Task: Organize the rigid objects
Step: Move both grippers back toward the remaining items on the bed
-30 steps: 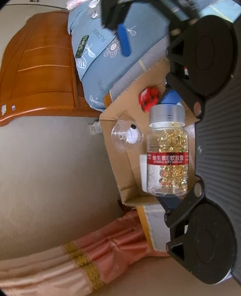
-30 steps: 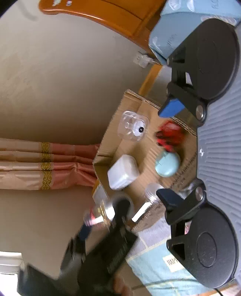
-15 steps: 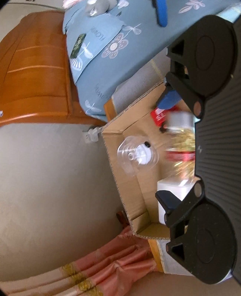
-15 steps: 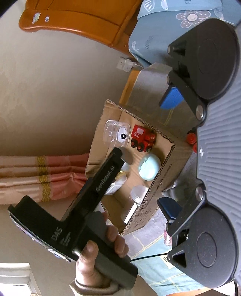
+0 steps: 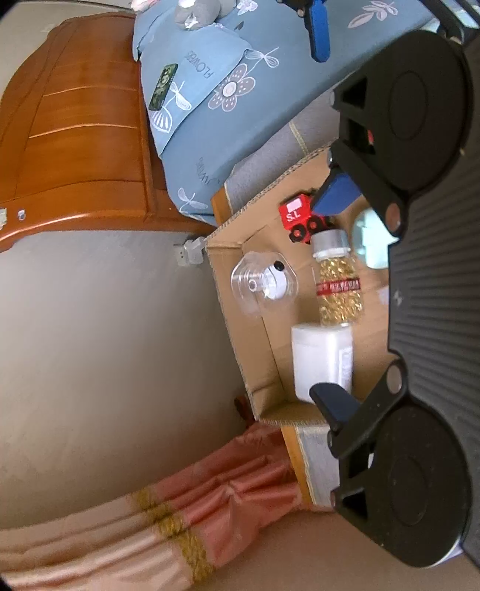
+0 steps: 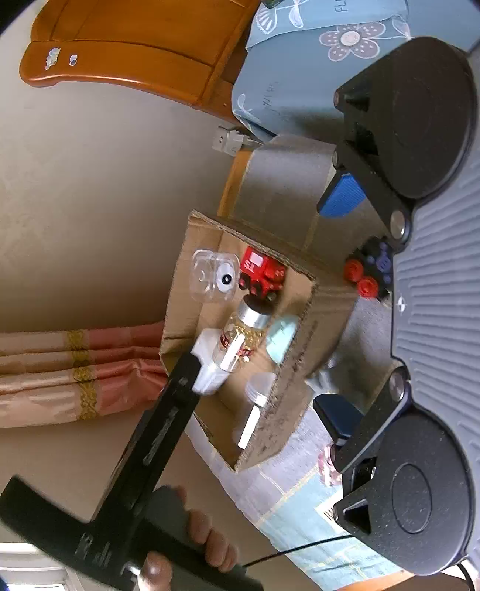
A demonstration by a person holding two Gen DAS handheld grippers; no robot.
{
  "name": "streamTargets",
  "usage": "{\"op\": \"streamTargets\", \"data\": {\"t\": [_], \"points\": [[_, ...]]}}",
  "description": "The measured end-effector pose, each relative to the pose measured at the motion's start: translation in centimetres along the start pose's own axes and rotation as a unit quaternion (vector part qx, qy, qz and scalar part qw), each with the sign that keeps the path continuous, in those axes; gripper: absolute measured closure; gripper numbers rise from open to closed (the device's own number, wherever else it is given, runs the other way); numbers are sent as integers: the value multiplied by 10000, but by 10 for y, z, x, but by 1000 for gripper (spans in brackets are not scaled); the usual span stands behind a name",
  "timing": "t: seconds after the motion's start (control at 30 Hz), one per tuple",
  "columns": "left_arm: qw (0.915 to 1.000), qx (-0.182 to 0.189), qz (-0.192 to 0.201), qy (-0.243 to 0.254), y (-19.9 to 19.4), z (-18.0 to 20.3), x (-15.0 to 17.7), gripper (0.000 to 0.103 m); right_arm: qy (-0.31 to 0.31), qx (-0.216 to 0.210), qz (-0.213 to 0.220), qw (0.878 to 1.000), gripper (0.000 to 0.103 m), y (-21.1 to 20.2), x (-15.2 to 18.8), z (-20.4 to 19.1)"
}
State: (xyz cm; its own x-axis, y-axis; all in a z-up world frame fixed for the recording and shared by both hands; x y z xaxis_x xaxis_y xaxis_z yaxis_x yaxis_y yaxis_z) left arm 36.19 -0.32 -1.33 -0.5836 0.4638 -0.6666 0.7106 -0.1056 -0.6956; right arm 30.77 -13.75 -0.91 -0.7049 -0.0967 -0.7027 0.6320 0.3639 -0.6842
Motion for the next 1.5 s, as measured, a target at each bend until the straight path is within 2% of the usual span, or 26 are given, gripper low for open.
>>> {"op": "streamTargets", "data": {"t": [0.1,0.23,0.47,0.63,0.73,0.83,0.9,1.27,1.4,1.5], "points": [[9998,-162,70,-86,-14,-3,9,2,107,-11,-19,9999,0,-1,11,-5],[9996,-120,96,-218,-29,0,26,2,310,37,-76,9995,0,1,29,-8],[9990,-166,59,-399,-42,6,64,2,535,420,-288,9973,0,17,74,-3],[9978,-231,-2,-616,-41,14,94,2,615,700,-368,9950,0,27,102,4],[9965,-522,-95,-650,-36,17,112,2,650,812,-365,9939,0,29,113,10],[9949,-566,-263,-787,-29,23,129,2,625,904,-423,9930,0,31,122,15],[9941,-547,-344,-873,-26,30,139,2,626,886,-480,9929,0,33,127,17],[9871,-560,-629,-1364,-6,53,165,2,372,636,-37,9973,0,26,133,16],[9854,-645,-712,-1406,1,59,171,2,315,563,-33,9979,0,26,133,17],[9832,-577,-757,-1555,3,61,180,1,231,486,-113,9985,0,26,133,17]]}}
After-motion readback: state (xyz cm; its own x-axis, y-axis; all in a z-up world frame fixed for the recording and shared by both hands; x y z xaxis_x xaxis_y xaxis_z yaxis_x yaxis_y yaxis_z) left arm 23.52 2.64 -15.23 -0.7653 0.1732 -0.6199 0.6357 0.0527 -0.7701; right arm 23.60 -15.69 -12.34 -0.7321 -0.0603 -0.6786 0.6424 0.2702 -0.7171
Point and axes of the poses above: each gripper's, at about its wrist camera, not at the fingertips, and y roughly the way its jaws point, z to its right, x to its underside, the point moved 9 cm from there along y, roughly the way its jaws point, and after that the axes turned 14 degrees about y, right-handed, at the moved point
